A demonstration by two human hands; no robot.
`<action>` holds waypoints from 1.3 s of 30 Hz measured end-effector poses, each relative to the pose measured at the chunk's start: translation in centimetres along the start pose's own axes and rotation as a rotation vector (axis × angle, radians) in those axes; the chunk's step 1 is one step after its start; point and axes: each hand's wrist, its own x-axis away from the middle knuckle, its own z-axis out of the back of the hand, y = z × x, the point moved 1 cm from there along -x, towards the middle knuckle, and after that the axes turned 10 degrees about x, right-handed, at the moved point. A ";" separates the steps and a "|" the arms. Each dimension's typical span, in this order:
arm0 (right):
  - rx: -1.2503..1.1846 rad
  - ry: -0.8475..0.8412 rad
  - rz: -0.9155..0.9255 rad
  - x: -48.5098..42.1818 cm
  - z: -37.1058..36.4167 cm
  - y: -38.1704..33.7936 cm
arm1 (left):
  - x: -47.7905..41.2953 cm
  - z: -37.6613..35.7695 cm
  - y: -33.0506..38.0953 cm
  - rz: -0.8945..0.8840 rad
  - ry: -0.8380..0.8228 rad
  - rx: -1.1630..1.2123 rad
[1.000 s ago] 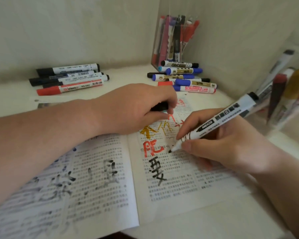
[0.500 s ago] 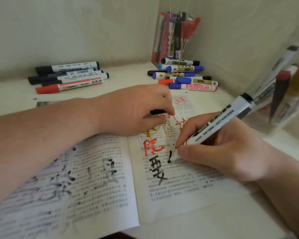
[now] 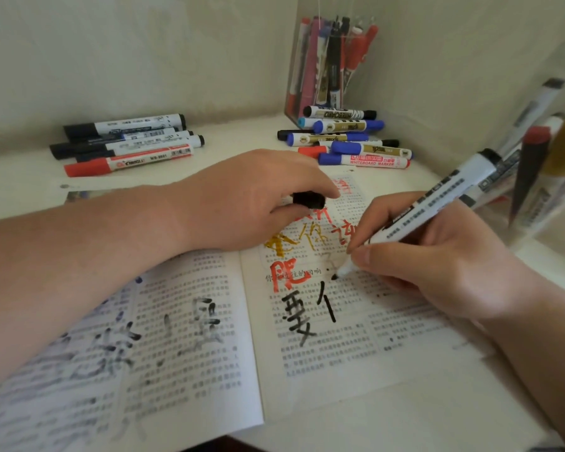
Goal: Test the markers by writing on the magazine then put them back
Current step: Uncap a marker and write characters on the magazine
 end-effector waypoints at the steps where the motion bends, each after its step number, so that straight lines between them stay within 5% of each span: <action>1: 0.012 0.020 0.000 0.0 0.0 0.0 | 0.0 0.0 0.0 -0.005 0.013 -0.005; 17: 0.079 -0.147 -0.018 0.1 0.0 -0.1 | 0.1 0.2 0.4 0.057 0.010 0.040; 32: 0.031 -0.077 -0.005 -0.1 0.0 0.2 | -0.1 0.0 0.4 0.062 -0.053 0.018; 39: 0.079 -0.113 0.002 0.0 0.1 0.3 | 0.0 0.2 1.0 0.214 -0.011 0.168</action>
